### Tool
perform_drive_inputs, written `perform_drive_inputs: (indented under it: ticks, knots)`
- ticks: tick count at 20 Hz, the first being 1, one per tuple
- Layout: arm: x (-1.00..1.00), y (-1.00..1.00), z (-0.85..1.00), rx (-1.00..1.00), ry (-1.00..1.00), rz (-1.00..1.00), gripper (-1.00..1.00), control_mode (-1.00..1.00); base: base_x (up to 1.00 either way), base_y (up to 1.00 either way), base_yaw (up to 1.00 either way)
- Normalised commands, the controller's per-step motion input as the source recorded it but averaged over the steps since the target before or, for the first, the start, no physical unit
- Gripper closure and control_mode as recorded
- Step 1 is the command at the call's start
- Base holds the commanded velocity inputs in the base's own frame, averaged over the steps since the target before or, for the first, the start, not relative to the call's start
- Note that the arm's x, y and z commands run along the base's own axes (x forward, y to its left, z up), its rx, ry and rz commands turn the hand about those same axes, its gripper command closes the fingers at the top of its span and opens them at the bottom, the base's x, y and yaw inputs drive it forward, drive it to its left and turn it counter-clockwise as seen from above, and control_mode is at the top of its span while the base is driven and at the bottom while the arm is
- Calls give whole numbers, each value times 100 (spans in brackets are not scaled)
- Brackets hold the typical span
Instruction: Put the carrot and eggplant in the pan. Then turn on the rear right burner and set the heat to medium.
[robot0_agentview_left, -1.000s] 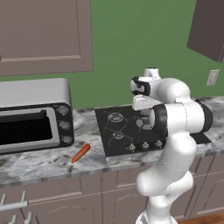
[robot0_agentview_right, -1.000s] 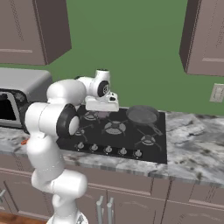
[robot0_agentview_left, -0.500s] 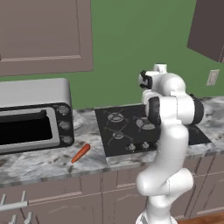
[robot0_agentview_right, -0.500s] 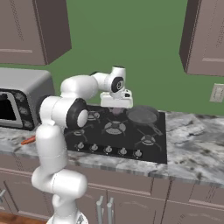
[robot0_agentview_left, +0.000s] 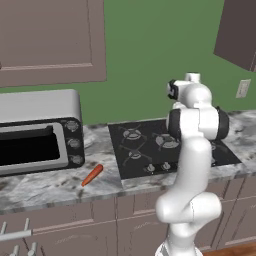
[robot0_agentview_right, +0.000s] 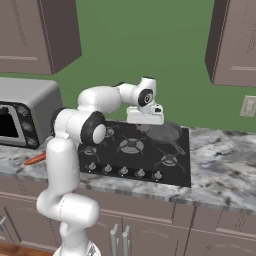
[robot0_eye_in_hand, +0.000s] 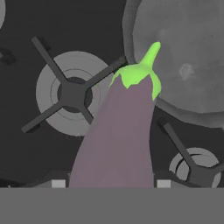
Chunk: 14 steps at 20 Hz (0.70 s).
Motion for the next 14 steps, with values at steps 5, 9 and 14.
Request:
perform_drive_inputs:
  ticks: [5,9,14]
  knots:
    - [10,-30,-16,0,0,2,100,-100,0,0,0]
    - [16,-23,-12,0,0,3,100,-100,0,0,0]
    - [25,-18,-1,0,-1,6,100,-100,0,0,0]
